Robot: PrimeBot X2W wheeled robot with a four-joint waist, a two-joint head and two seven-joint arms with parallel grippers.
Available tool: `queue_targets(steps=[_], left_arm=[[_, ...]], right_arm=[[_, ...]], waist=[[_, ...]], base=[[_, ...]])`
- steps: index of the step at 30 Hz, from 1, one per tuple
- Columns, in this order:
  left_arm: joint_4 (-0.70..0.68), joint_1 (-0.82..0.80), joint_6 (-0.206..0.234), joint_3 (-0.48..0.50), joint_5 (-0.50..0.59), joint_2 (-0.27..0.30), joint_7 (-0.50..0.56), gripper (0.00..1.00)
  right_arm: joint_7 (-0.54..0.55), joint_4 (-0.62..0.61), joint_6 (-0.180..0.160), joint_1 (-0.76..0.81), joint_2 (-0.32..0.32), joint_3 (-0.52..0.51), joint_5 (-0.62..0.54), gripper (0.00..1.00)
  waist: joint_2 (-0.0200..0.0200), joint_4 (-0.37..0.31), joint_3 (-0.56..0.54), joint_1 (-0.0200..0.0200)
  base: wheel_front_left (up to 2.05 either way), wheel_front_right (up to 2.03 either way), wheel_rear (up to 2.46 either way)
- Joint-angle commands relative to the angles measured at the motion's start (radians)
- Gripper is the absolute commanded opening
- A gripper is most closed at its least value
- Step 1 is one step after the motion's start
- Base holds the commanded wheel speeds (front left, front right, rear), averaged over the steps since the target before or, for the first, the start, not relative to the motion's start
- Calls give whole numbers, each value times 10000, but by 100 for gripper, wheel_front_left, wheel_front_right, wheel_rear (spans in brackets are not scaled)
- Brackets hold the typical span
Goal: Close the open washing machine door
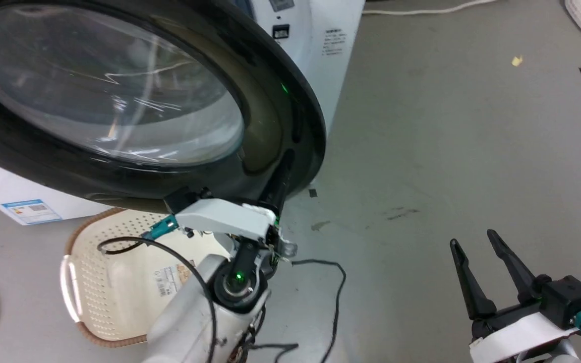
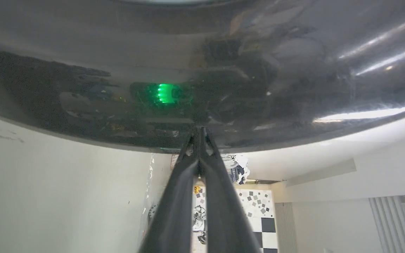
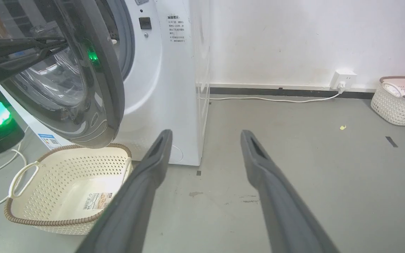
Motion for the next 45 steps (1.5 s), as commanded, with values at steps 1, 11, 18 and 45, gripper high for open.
queue_targets(steps=[1, 11, 18, 45], left_arm=[[56, 144, -45, -130, 474, 65, -111, 0], [-921, 2197, -45, -1657, 4773, 2158, -766, 100], [-1885, 3606, 1013, -62, 9461, 2804, -822, 100], [-5006, 6737, 2864, 2883, 16264, 1347, -825, 100]], right_arm=[[-82, -27, 8, -57, 1, -15, 0, 100], [-84, -239, 8, 700, -77, -211, -177, 100], [-74, -463, 8, 1330, -48, -409, -289, 100], [418, -1162, 8, 741, -1014, 1430, 309, 0]], waist=[[-1, 205, -235, -1], [-1, 1277, -1544, -1], [-1, 2272, -2157, -1], [-1, 4102, -1551, -1]], base=[[0, 0, 0], [0, 0, 0], [0, 0, 0], [0, 0, 0]])
